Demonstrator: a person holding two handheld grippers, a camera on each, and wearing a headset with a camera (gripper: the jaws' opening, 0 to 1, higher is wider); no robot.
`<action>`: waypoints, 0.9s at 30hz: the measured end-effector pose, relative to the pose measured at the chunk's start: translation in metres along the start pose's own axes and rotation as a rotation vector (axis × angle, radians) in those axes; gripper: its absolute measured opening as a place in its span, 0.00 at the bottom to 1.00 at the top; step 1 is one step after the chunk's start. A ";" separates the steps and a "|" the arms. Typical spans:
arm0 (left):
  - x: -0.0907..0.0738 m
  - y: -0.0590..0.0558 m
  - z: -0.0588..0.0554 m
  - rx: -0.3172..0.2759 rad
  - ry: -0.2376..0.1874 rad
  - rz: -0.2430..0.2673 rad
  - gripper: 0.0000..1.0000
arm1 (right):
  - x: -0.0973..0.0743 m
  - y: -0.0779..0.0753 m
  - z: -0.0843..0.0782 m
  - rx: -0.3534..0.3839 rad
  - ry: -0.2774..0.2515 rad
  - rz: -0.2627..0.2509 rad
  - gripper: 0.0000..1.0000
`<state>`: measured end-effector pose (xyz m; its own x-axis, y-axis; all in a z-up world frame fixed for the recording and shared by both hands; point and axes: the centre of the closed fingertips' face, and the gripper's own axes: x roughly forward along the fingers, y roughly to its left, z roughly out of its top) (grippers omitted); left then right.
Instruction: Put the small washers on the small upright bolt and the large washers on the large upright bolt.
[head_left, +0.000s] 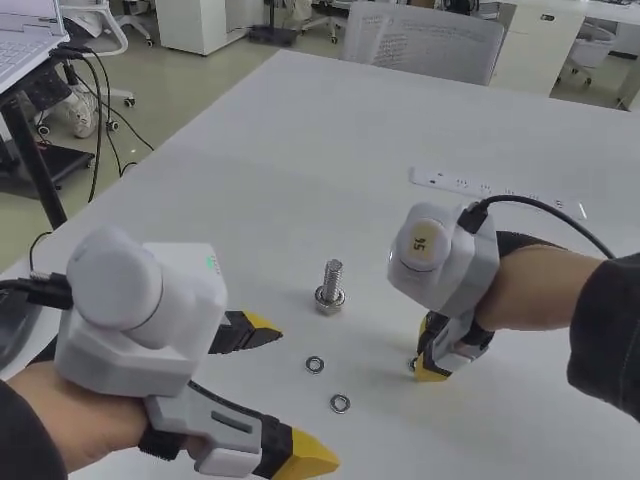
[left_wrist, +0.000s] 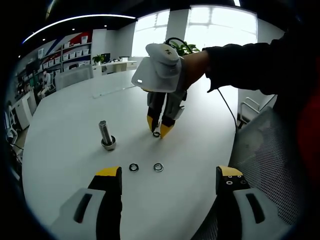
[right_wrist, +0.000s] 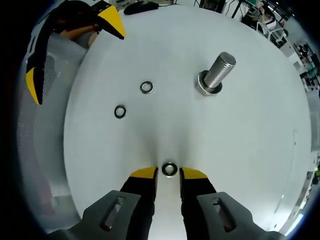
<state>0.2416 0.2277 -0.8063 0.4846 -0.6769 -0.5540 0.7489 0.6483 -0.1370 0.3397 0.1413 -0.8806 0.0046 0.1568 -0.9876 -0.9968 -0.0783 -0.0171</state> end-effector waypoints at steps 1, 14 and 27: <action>0.000 0.000 0.000 0.001 0.001 0.000 0.76 | 0.000 0.000 0.000 0.002 -0.001 0.001 0.20; 0.000 -0.001 0.000 0.000 0.000 -0.001 0.76 | 0.000 0.003 0.000 -0.014 0.004 0.000 0.16; -0.001 -0.001 0.001 0.001 0.001 -0.001 0.76 | -0.001 0.004 0.000 -0.031 0.003 -0.003 0.15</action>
<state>0.2412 0.2275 -0.8055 0.4831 -0.6772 -0.5550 0.7498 0.6473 -0.1372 0.3361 0.1409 -0.8797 0.0075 0.1542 -0.9880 -0.9938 -0.1081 -0.0244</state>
